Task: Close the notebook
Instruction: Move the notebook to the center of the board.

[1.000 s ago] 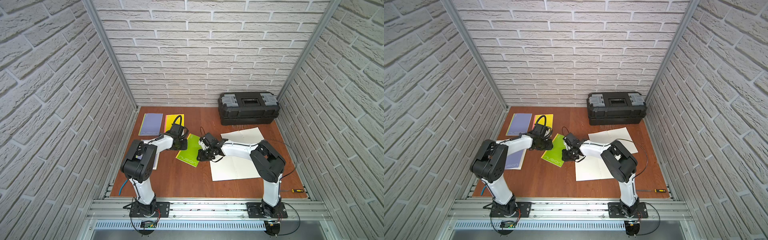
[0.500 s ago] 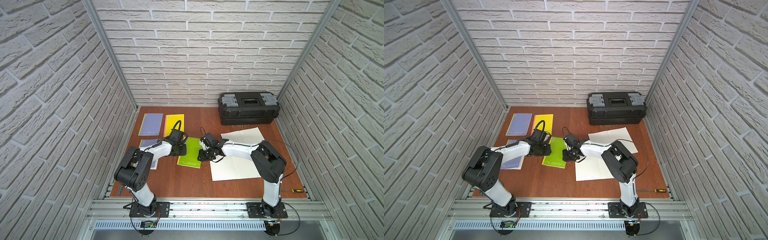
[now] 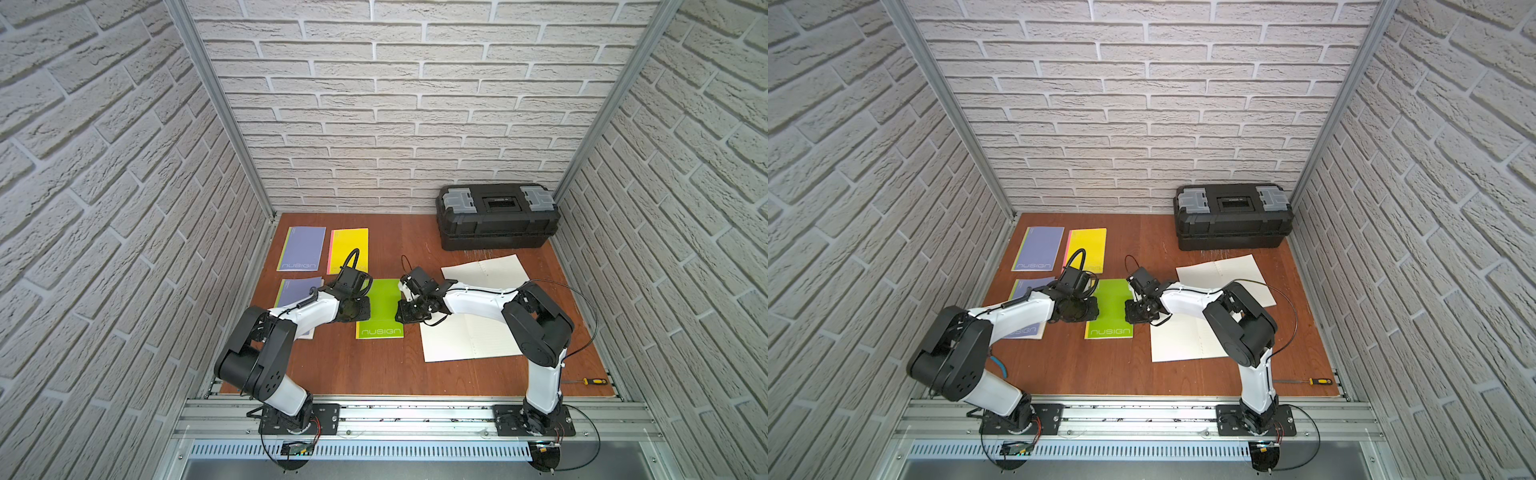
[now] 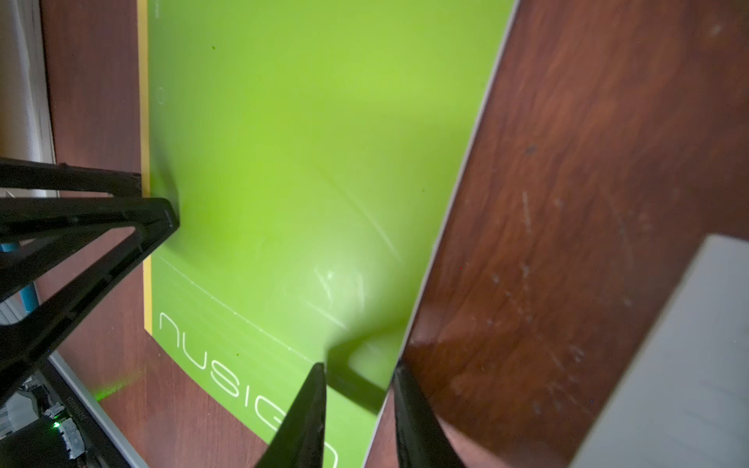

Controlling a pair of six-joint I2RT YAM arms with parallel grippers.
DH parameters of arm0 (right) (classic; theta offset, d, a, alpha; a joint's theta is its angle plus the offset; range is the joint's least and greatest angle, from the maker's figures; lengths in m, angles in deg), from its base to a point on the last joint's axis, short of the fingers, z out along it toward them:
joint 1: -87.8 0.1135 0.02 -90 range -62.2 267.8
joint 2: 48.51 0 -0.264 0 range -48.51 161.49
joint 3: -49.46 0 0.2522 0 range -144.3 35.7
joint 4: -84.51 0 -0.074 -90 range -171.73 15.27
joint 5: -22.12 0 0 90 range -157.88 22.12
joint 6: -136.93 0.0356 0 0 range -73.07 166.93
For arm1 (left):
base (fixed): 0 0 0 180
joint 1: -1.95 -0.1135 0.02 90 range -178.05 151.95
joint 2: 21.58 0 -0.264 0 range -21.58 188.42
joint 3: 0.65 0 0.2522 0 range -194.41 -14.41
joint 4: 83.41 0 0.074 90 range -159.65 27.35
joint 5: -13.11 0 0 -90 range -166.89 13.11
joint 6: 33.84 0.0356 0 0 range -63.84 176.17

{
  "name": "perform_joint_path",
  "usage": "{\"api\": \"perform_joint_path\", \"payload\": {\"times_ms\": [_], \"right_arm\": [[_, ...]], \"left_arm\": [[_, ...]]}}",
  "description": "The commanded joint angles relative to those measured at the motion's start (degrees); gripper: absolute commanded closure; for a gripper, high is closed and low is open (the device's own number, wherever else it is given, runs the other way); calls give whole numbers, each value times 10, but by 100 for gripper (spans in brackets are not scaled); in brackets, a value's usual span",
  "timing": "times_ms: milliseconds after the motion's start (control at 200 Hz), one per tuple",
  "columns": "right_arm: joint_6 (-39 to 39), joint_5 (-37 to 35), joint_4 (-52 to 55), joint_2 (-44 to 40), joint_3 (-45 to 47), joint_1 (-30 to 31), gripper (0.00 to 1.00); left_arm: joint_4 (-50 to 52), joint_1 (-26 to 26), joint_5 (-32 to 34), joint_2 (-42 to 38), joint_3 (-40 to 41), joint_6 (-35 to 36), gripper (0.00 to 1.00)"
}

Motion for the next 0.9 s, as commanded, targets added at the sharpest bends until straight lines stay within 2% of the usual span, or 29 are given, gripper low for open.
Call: {"api": "perform_joint_path", "payload": {"times_ms": [0, 330, 895], "right_arm": [[8, 9, 2, 36, -10, 25, 70], [8, 15, 9, 61, -46, 41, 71], [17, 29, 21, 109, -121, 77, 70]], "left_arm": [[18, 6, 19, -11, 7, -9, 61], [52, -16, 64, -25, 16, -15, 60], [56, -87, 45, -44, 26, 12, 58]]}}
